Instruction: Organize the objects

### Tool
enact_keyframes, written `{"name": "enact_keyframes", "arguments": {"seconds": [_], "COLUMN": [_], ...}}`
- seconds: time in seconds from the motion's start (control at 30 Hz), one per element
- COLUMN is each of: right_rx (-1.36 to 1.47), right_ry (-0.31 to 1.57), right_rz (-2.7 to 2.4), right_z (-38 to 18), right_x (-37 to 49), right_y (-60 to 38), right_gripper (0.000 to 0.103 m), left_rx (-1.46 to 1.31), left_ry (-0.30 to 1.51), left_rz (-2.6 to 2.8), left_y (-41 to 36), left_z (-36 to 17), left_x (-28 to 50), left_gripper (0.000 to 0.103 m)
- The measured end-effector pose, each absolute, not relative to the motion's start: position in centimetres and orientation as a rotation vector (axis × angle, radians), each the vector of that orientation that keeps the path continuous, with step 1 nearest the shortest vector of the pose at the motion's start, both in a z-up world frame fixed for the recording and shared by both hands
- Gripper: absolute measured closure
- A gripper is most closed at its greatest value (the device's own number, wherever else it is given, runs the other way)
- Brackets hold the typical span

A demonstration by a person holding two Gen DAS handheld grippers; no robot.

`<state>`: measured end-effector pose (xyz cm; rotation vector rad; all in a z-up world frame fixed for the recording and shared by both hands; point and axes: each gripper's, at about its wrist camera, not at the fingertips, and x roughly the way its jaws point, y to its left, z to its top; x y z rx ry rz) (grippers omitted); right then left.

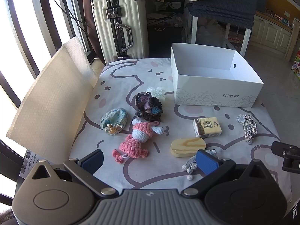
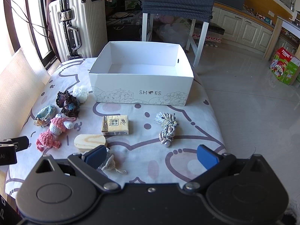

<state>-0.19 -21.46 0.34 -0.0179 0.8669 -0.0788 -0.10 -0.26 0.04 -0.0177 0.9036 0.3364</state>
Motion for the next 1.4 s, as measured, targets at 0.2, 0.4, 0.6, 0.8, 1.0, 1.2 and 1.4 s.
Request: {"name": "enact_keyframes", "arguments": {"seconds": [0.2,0.4,0.6,0.8,1.0,1.2,1.4], "right_rx": [-0.018,-0.017,-0.018,-0.016,-0.017,-0.017,-0.018], "right_ry": [0.867,0.867,0.868,0.868,0.868,0.868,0.869], "right_rz": [-0.079,-0.079,-0.079,-0.080,-0.080,-0.081,-0.081], "right_z": [0.34,0.34,0.34,0.33,0.33,0.34,0.35], "right_x": [-0.19,-0.17,-0.16,-0.16,-0.15,-0.14,-0.13], "right_y": [-21.46,-21.47,-21.47,-21.48,-21.46,-21.44,-21.43], "right_gripper": [0.000,0.000,0.000,0.000,0.000,0.000,0.000], "left_rx": [-0.023,-0.026,-0.034,-0.042,-0.052,-0.057,-0.064], "left_ry": [0.902,0.902,0.901,0.901,0.900,0.899,0.898], "left_rz": [0.356,0.371,0.409,0.442,0.483,0.506,0.524], "left_y": [-0.31,-0.40,-0.48,-0.40,-0.42,-0.38,-0.44], "left_z": [0.06,0.09,0.10,0.09,0.09,0.09,0.10], "left_x": [-0.11,-0.09,-0.05,-0.10,-0.08,-0.11,-0.09], "left_gripper": [0.000,0.000,0.000,0.000,0.000,0.000,0.000]}}
